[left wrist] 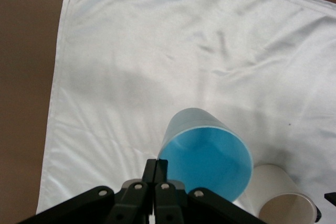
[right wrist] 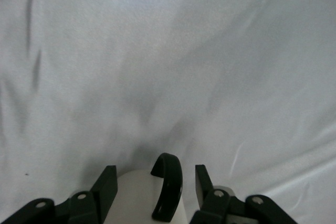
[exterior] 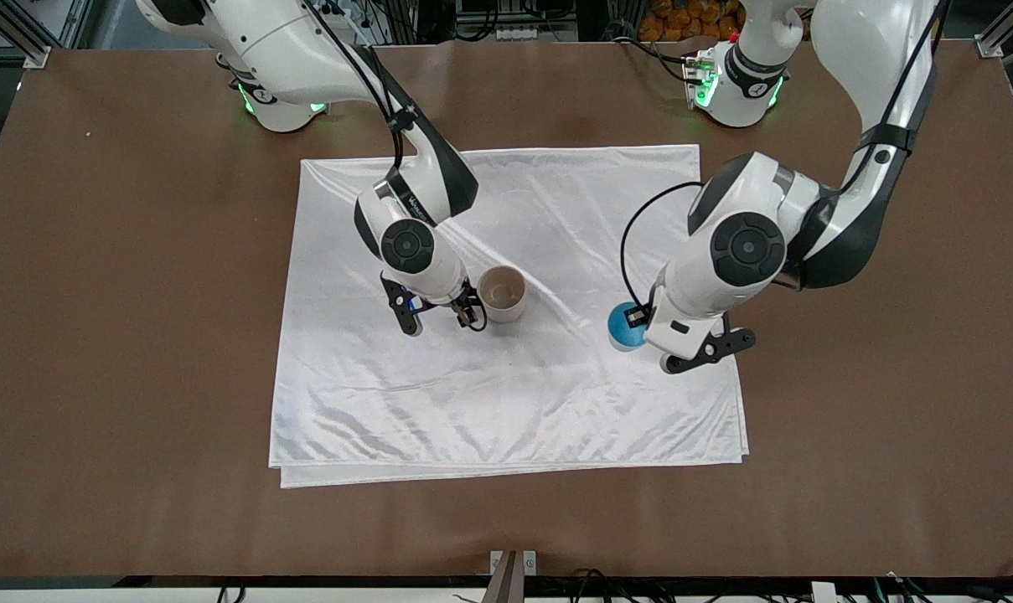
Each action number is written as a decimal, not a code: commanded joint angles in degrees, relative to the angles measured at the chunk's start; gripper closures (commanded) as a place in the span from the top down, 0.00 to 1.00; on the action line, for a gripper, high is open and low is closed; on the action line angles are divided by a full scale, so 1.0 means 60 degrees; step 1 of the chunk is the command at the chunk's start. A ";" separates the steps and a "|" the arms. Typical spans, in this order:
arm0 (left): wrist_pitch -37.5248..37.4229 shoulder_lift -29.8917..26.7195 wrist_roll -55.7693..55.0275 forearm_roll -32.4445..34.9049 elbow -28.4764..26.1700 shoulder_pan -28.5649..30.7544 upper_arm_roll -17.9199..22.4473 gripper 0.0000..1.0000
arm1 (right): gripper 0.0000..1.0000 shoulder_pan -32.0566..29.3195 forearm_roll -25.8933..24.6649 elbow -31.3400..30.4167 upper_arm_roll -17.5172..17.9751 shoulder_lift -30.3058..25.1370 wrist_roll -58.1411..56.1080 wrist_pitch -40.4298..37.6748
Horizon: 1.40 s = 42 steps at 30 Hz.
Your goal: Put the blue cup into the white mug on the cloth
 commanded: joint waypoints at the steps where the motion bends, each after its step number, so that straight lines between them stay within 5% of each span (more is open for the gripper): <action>1: -0.0206 -0.0087 -0.0498 -0.0144 0.0061 -0.0099 -0.0234 0.00 | 1.00 -0.0379 -0.0099 0.0084 -0.0068 -0.0886 -0.0392 -0.0693; 25: 0.0598 0.0558 -0.2476 -0.0539 0.0383 -0.2003 -0.0234 0.00 | 1.00 -0.2005 -0.2559 -0.0428 -0.0918 -0.4885 -0.4317 -0.3711; 42: 0.1594 0.1172 -0.3223 -0.0525 0.0632 -0.3058 -0.0161 0.00 | 1.00 -0.4011 -0.2780 -0.0868 -0.0904 -0.6805 -0.8257 -0.4589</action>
